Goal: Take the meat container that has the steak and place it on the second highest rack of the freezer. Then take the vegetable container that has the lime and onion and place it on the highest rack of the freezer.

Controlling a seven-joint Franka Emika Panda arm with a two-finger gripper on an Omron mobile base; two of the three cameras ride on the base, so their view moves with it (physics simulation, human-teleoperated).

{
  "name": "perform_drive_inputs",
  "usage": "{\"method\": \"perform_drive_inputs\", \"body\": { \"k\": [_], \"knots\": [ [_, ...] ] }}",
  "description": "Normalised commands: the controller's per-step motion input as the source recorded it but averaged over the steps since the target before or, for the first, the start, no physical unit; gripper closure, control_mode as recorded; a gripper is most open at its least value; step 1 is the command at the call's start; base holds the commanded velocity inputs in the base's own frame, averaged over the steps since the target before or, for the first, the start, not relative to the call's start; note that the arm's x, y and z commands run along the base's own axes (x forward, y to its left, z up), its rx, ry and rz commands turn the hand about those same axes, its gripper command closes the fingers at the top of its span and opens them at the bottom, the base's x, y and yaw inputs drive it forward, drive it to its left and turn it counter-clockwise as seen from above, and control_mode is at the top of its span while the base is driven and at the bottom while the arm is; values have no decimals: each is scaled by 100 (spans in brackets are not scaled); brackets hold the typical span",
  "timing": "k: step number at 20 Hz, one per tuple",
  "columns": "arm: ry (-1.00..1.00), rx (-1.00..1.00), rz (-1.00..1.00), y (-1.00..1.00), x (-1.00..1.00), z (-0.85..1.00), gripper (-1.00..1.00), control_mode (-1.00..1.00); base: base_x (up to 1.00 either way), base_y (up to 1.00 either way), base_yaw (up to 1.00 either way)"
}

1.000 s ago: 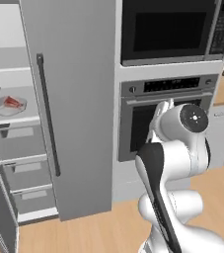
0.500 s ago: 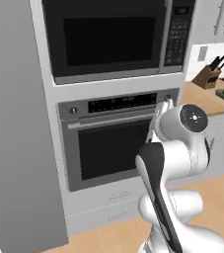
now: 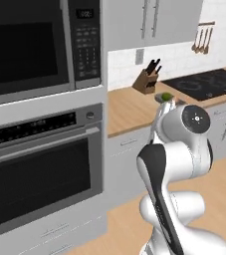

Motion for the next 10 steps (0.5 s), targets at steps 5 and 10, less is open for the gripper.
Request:
{"method": "perform_drive_inputs", "body": {
  "k": [5,10],
  "knots": [
    [0,0,0,0,0,0,-100,100,87,-100,1],
    [0,0,0,0,0,0,-100,100,100,-100,2]
  ]
}}
